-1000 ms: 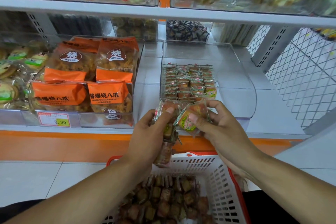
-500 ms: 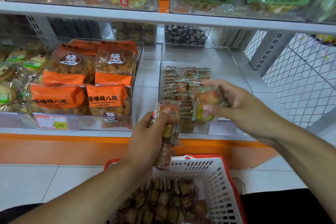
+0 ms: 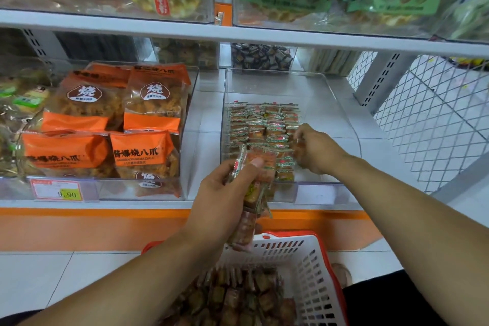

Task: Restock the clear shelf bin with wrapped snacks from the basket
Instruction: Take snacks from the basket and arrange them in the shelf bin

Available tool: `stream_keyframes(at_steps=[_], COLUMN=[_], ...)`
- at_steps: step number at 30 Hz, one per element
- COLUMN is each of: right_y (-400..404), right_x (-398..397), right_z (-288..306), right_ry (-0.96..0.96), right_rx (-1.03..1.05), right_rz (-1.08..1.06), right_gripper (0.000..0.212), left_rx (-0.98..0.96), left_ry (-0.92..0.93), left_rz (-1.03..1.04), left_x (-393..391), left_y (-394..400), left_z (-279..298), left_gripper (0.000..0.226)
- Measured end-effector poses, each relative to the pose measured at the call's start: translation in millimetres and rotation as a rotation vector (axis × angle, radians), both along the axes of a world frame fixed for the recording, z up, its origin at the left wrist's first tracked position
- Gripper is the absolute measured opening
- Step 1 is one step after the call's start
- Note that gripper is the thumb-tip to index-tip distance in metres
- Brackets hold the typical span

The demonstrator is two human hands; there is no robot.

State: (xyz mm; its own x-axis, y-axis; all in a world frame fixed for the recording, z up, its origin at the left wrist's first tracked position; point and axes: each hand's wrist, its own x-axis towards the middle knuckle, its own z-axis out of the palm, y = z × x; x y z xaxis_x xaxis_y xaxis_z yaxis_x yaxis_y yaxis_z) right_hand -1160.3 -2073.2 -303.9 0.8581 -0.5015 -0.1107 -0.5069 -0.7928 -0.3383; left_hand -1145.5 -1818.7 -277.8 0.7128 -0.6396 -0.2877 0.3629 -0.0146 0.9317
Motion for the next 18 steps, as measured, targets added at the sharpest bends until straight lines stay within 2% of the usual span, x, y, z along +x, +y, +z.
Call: stream_keyframes(at_steps=[4, 6, 12, 16, 18], right_y=[0.7, -0.1, -0.9, -2.5, -3.7], right_x=[1.0, 0.4, 0.6, 2.2, 3.0], right_z=[-2.0, -2.7, -2.2, -3.1, -4.3], right_ry=[-0.128, -0.139, -0.096, -0.059, -0.040], right_rx=[0.153, 0.174, 0.057, -0.036, -0.091], right_rz=[-0.139, -0.158, -0.122, -0.095, -0.094], right_gripper=[0.050, 0.047, 0.039, 0.045, 0.056], left_rx=[0.035, 0.044, 0.062, 0.069, 0.071], left_ry=[0.010, 0.011, 0.016, 0.015, 0.012], left_rz=[-0.053, -0.061, -0.066, -0.054, -0.056], left_x=[8.3, 11.6, 15.3, 16.6, 17.2], left_y=[-3.0, -4.4, -5.6, -5.2, -4.5], left_z=[1.4, 1.6, 0.5, -1.2, -2.2], left_gripper=[0.033, 0.041, 0.053, 0.050, 0.046])
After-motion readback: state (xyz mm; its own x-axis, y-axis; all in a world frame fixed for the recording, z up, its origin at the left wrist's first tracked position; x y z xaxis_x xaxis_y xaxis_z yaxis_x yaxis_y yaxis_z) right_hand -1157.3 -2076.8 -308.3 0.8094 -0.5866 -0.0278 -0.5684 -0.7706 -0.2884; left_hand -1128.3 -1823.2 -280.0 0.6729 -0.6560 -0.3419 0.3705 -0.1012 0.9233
